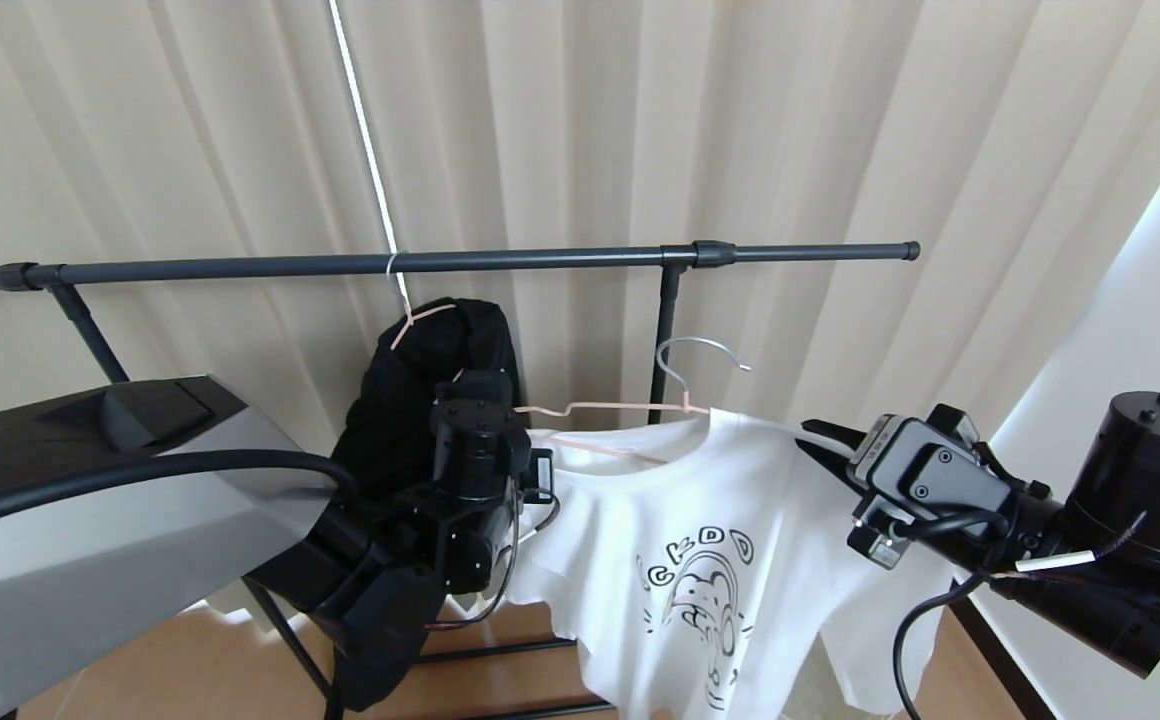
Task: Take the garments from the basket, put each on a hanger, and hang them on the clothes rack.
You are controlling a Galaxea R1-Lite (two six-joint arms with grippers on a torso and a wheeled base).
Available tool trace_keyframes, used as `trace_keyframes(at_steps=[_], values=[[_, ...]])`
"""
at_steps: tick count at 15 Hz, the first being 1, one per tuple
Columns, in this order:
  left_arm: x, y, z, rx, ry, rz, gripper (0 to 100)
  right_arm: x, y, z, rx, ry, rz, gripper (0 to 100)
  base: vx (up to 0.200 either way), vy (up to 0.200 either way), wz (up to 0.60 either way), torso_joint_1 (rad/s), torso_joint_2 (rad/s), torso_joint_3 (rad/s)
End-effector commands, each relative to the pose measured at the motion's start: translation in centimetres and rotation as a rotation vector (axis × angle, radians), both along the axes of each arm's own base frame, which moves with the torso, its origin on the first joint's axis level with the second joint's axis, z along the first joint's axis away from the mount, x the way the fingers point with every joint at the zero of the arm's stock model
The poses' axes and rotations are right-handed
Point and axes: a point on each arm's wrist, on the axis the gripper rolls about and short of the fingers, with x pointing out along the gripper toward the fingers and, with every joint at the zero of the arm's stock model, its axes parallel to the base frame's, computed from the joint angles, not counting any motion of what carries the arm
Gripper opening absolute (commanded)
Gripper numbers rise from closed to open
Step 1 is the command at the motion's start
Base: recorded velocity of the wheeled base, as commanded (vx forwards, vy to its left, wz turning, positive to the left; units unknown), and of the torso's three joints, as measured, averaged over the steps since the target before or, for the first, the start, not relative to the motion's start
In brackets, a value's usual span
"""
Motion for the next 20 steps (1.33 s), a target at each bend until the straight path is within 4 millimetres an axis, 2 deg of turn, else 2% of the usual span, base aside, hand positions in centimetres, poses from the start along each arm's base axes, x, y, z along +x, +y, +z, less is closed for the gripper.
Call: trace_keyframes(at_steps=[1, 11, 14, 17, 20], values=[[0.3, 0.6, 0.3, -0.006, -0.008, 0.017, 0, 0.3, -0.5, 0.0, 0.000, 0.000, -0.021, 0, 0.000, 0.000, 0.00, 0.000, 0.00, 0.000], [1.2, 2.8, 2.1, -0.018, -0.049, 0.072, 0, 0.9, -1.7, 0.1, 0.002, -0.003, -0.072, 0, 0.000, 0.000, 0.00, 0.000, 0.00, 0.000], [0.6, 2.4, 3.5, 0.001, -0.081, 0.046, 0, 1.2, -1.5, -0.4, -0.008, 0.014, -0.071, 0, 0.000, 0.000, 0.00, 0.000, 0.00, 0.000], [-0.9, 1.1, 4.6, 0.025, -0.103, -0.009, 0, 1.7, -1.2, -0.8, -0.012, 0.024, -0.075, 0, 0.000, 0.000, 0.00, 0.000, 0.00, 0.000], [-2.3, 0.3, 5.1, 0.075, -0.112, -0.061, 0, 2.0, -0.9, -0.3, 0.055, 0.033, -0.082, 0, 0.000, 0.000, 0.00, 0.000, 0.00, 0.000]])
